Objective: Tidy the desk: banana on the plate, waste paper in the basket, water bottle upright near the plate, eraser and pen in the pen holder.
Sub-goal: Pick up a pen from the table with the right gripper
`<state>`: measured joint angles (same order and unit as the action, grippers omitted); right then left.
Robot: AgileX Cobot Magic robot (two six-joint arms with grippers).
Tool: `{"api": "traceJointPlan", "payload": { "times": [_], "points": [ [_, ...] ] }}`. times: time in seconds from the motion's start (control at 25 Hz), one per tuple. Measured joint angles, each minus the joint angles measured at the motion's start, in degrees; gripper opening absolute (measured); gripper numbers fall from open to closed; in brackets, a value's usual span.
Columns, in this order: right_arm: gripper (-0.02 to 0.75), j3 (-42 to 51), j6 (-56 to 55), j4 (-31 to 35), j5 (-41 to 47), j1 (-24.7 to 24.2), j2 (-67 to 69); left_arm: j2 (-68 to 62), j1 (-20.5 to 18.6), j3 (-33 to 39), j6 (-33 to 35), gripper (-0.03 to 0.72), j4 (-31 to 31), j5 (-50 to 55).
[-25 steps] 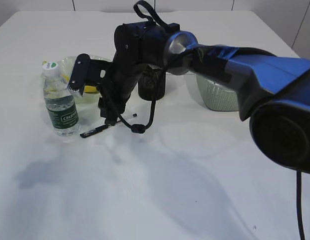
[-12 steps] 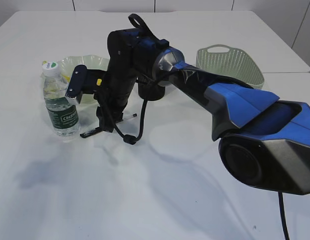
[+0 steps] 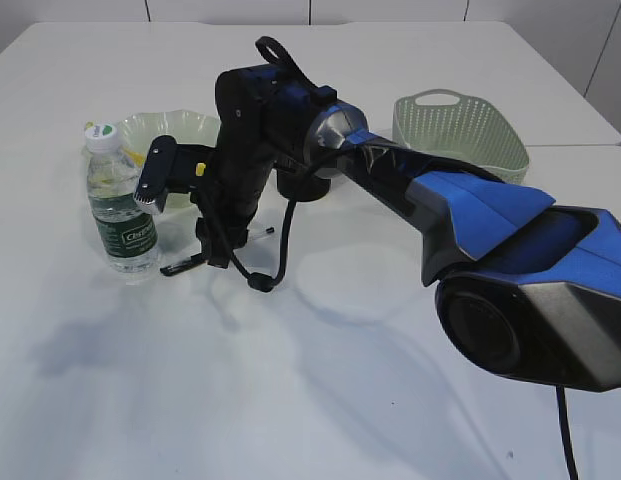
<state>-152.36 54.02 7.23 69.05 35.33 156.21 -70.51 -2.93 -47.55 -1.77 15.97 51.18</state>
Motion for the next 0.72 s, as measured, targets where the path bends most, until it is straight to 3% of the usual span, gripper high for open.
{"api": "traceJointPlan", "payload": {
  "times": [0.24, 0.72],
  "points": [
    [0.439, 0.00, -2.32, -0.88, -3.61, 0.00, 0.00, 0.00, 0.00, 0.00, 0.00, 0.591, 0.00, -0.61],
    [0.464, 0.00, -7.47, 1.08, -4.73, -0.35, 0.88, 0.00, 0.00, 0.00, 0.00, 0.591, 0.00, -0.97]
  ]
}}
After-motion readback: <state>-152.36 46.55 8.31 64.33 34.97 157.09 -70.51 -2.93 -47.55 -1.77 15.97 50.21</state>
